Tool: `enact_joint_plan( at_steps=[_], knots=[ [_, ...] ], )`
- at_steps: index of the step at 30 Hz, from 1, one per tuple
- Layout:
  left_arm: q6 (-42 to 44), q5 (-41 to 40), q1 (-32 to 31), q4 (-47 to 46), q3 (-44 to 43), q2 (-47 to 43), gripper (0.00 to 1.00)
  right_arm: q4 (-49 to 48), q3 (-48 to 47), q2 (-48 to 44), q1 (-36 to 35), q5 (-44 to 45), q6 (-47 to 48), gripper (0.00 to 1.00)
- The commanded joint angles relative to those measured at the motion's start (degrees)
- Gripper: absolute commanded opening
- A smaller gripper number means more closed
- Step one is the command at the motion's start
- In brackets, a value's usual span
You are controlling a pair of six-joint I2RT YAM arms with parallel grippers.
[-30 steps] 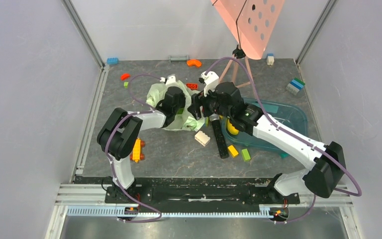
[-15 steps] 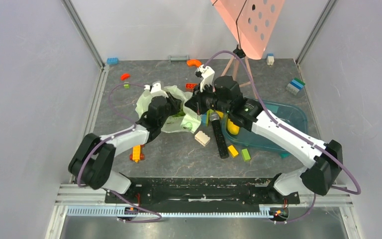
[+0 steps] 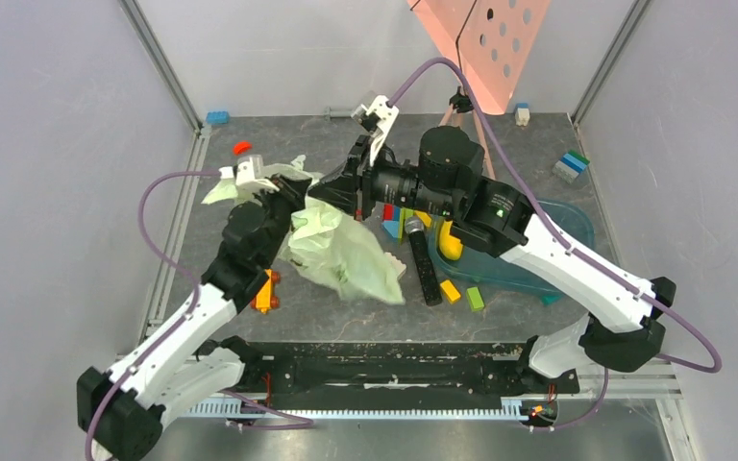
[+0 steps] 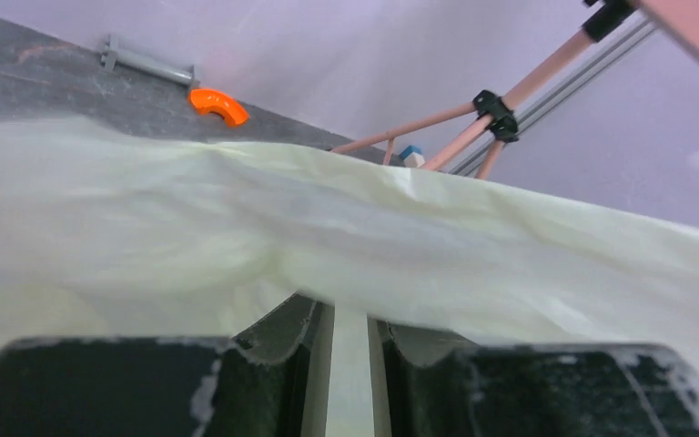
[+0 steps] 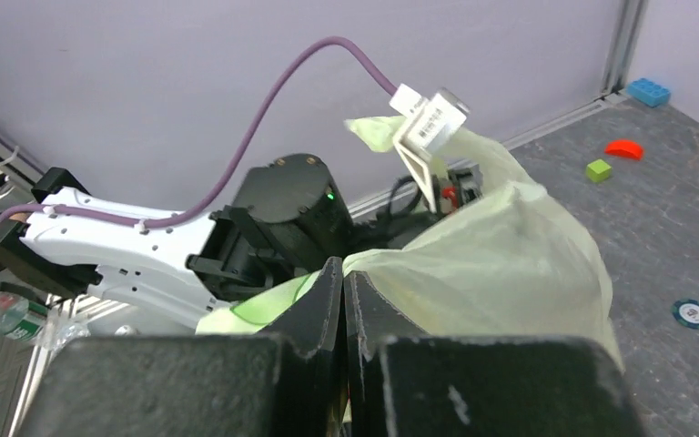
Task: Take the fake fruits out of the plastic bag
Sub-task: Adjust the plastic bag at the center of the board.
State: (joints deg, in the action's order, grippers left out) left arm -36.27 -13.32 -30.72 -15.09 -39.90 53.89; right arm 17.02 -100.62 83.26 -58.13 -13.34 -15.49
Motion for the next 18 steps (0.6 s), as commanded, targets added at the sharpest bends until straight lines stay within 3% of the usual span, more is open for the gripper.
enact_joint_plan(
  at_steps=[1, 8, 10, 13, 18],
  knots=[
    [1.2, 1.3, -0.3, 7.8, -0.3, -6.6, 0.25, 1.1, -0.3, -1.1, -1.0, 1.2, -1.2, 0.00],
    [0.4, 5.7, -1.4, 11.9, 4.9, -11.4, 0.21, -5.3, 23.7, -11.7, -1.1, 6.2, -2.2, 0.00],
    [0.2, 5.6, -1.6, 12.0, 6.4, -12.4, 0.20, -6.1, 26.2, -13.4, -1.1, 8.4, -1.6, 0.00],
    [0.6, 5.2, -1.6, 12.8, 6.0, -12.8, 0.20, -4.2, 21.2, -11.6, -1.1, 9.4, 0.5, 0.00],
    [2.4, 3.4, -1.6, 14.7, 1.6, -12.1, 0.21, 4.2, 0.9, -0.7, -1.0, 8.5, 5.4, 0.00]
  ],
)
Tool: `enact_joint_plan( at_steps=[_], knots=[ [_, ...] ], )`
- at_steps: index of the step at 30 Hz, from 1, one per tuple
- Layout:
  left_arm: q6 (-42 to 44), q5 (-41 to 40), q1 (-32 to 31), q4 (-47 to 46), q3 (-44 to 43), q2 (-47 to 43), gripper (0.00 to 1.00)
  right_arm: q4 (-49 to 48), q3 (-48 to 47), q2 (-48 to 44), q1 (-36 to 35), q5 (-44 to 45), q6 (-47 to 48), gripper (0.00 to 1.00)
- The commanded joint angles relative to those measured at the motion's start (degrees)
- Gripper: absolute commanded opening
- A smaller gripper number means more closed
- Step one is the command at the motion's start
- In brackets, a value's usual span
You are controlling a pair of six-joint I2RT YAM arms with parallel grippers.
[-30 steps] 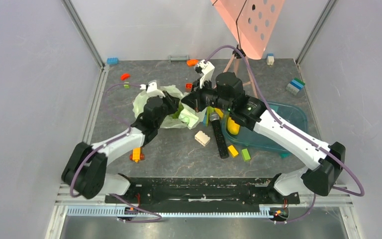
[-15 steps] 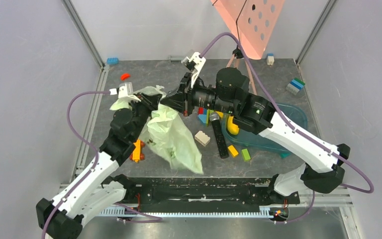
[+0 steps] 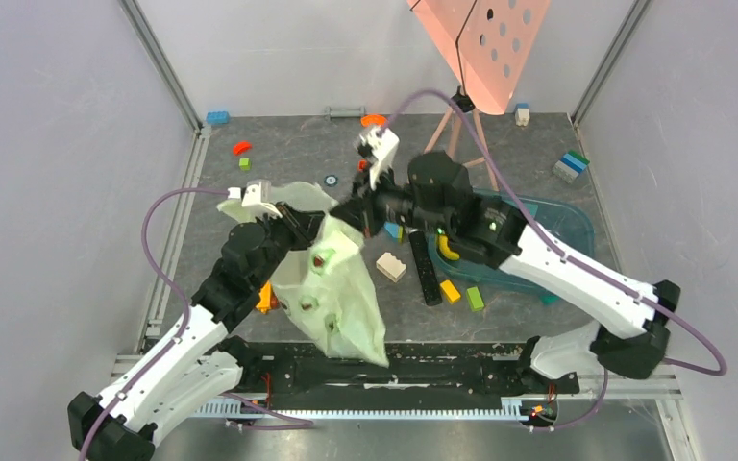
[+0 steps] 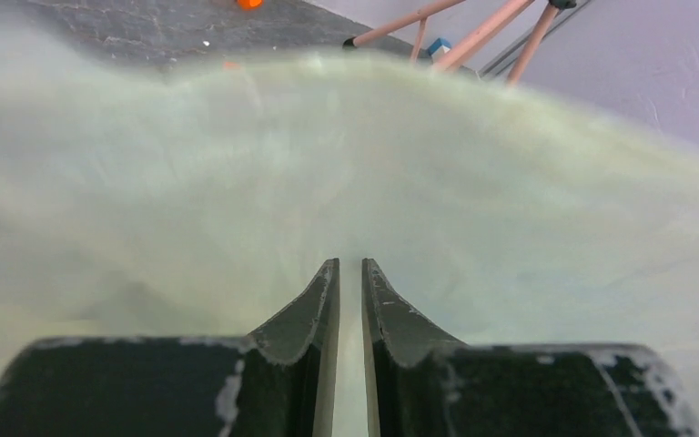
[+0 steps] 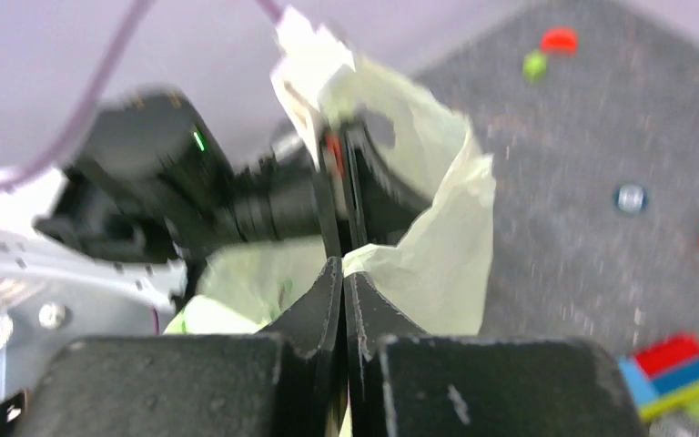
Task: Take the fake fruits out of the plastic bag
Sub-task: Adjust the plastic bag at the center of the board.
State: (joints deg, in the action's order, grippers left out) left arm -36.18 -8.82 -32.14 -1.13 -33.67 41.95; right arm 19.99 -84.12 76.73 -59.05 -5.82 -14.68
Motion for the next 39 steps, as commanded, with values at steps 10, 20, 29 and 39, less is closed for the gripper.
enact_joint_plan(
  at_steps=[10, 20, 29, 39],
  knots=[
    [4.2, -3.1, -0.1, 3.8, -7.1, 0.8, 0.22, 3.8, -16.0, 6.7, -0.1, 4.7, 6.8, 0.00],
    [2.3, -1.0, -0.2, -0.4, -0.8, 4.1, 0.19, 3.3, 6.5, -6.9, -0.1, 24.0, 7.4, 0.64],
    [3.0, -1.4, -0.2, -0.3, -1.0, 4.7, 0.19, 8.8, -16.1, -1.5, -0.1, 15.9, 10.4, 0.81],
    [3.2, -3.6, -0.1, 2.3, -2.8, 7.0, 0.18, 0.8, -15.4, 6.5, -2.6, -4.4, 5.3, 0.41]
  ],
)
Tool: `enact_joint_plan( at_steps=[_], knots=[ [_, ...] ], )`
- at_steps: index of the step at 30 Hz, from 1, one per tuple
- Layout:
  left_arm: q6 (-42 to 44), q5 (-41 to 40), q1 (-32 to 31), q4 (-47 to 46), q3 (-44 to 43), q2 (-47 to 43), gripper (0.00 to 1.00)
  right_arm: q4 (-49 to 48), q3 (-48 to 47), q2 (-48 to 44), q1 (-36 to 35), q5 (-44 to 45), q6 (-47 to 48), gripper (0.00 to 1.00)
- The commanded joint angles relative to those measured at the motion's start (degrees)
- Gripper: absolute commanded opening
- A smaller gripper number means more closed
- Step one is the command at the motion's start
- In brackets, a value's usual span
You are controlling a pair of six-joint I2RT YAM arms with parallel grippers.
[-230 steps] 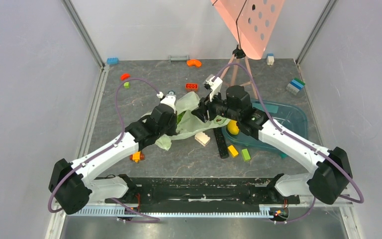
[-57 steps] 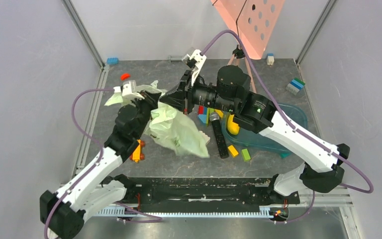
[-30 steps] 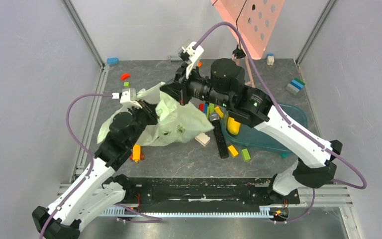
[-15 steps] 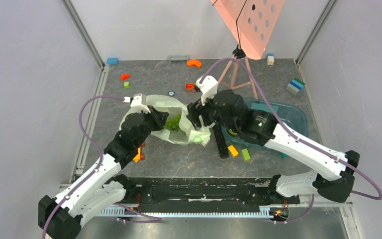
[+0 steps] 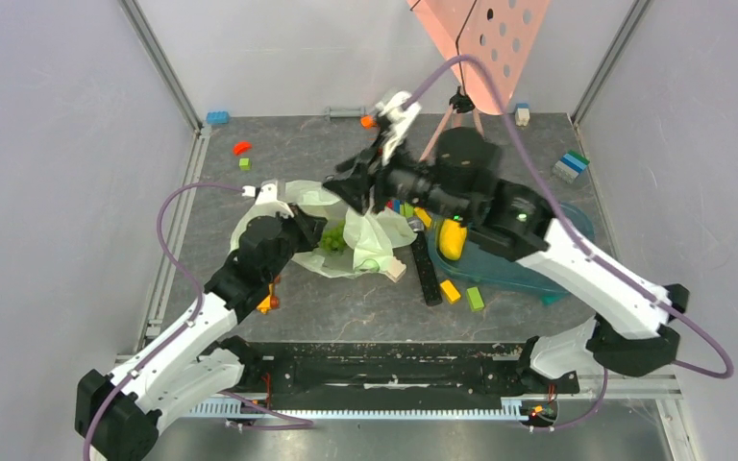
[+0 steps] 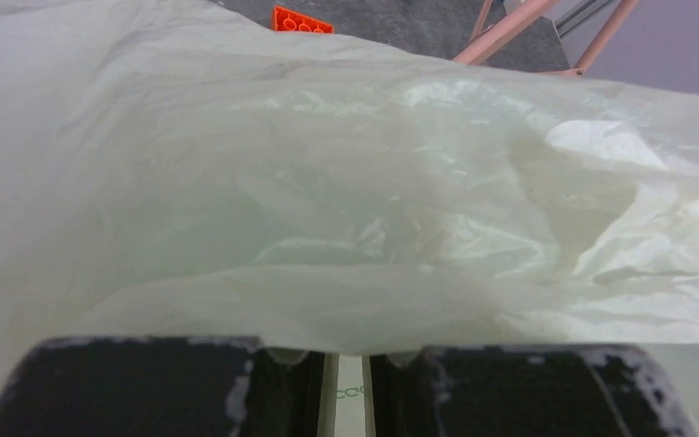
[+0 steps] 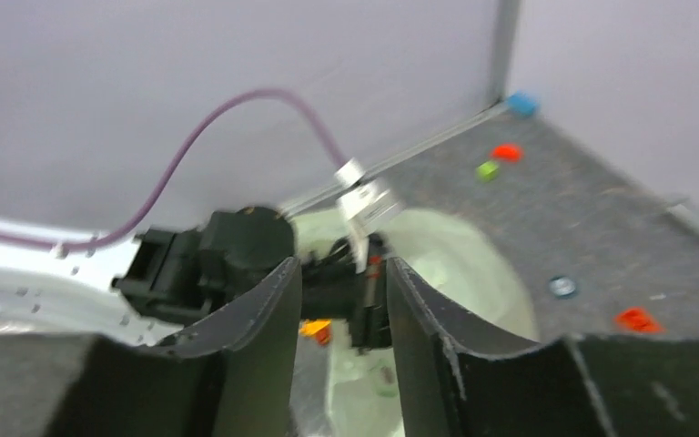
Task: Take the fake fruits out of the plastic bag
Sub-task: Adjust the plastic bag at the center of the board.
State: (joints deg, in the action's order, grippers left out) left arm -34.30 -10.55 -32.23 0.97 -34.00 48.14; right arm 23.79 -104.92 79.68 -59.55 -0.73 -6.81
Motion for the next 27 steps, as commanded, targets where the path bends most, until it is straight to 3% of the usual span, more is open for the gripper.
enact_joint_plan(
  at_steps=[1, 4, 8, 14, 20, 27],
  knots=[
    [1.4, -2.1, 0.0, 0.5, -2.8, 1.3, 0.17, -3.6, 6.5, 4.2, -3.0, -9.7, -2.6, 0.35],
    [1.3, -3.0, 0.0, 1.4, -3.6, 2.3, 0.14, -4.6, 9.9, 5.4, -4.3, -9.2, -2.8, 0.24],
    [0.8, -4.1, 0.0, 1.5, -3.5, 2.5, 0.12, -7.6, 17.7, 5.2, -4.3, -5.3, -3.9, 0.18],
    [0.4, -6.2, 0.1, 1.6, -3.1, 3.5, 0.09, -6.1, 21.8, 8.9, -4.2, 6.4, -2.3, 0.15],
    [-0.8, -9.3, 0.1, 0.5, -1.0, 6.1, 0.03, -10.6, 27.4, 14.1, -2.7, 16.4, -1.5, 0.09],
    [-5.3, -12.8, 0.1, -2.0, 5.9, 6.0, 0.02, -20.4, 43.7, 13.6, -1.9, 22.5, -5.0, 0.05]
  ],
)
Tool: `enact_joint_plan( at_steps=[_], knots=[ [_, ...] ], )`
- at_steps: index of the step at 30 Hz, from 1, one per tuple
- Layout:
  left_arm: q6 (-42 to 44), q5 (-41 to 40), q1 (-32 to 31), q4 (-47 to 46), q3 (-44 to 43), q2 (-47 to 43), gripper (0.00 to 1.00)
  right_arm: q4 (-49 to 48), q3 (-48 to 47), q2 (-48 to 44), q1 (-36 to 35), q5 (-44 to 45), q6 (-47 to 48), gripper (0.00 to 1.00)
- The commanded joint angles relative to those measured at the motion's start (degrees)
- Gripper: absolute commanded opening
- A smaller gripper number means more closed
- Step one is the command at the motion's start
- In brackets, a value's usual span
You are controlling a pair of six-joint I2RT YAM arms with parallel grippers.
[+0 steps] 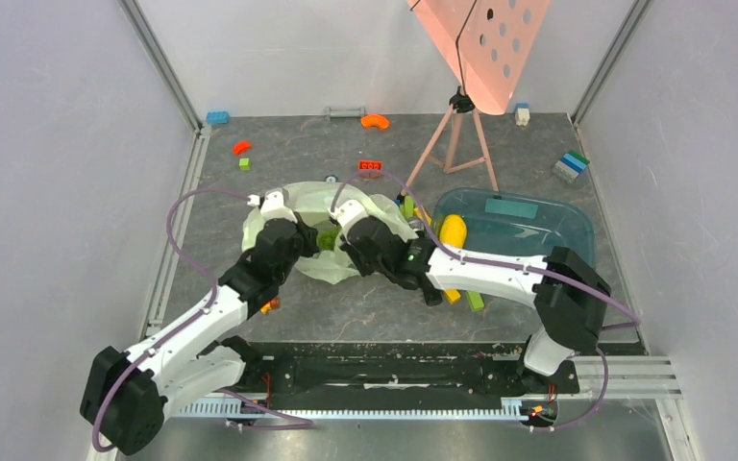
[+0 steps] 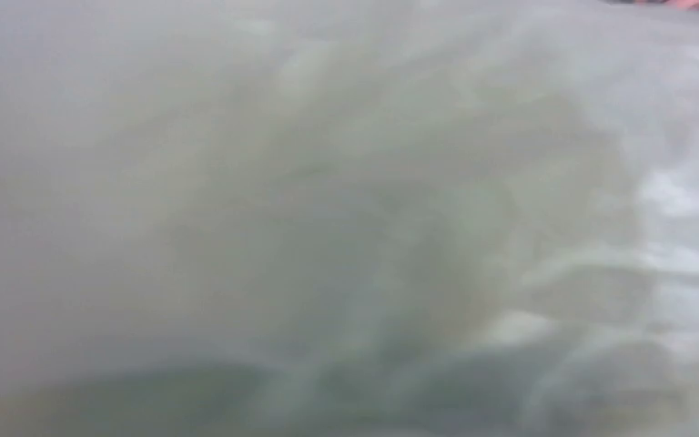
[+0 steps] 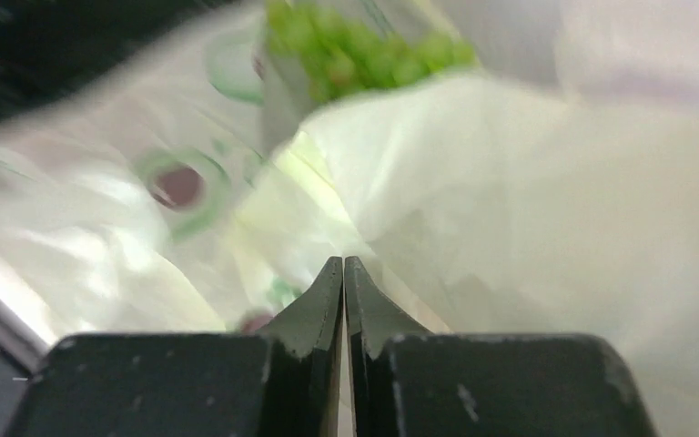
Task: Take the fake fruits out of the plastic bag
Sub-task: Adjust the plastic bag at the center of the board.
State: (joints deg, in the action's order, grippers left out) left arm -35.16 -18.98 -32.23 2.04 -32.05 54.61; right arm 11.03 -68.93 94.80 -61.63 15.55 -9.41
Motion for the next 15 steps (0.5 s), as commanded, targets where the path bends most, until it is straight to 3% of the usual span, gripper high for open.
enact_joint_plan(
  at_steps=[1, 7, 15],
  knots=[
    [-5.5, -5.0, 0.1, -3.6, 5.0, -0.9, 0.02, -9.7, 10.3, -2.4, 0.2, 6.0, -3.2, 0.05],
    [-10.7, -7.7, 0.1, -3.5, 10.7, -4.9, 0.02, -17.8, 25.3, -7.0, 0.2, 4.4, -8.9, 0.04],
    [-9.4, -8.0, 0.1, -6.2, 12.4, -7.5, 0.02, -20.3, 31.1, -11.5, -0.1, 1.6, -11.1, 0.04]
  ],
)
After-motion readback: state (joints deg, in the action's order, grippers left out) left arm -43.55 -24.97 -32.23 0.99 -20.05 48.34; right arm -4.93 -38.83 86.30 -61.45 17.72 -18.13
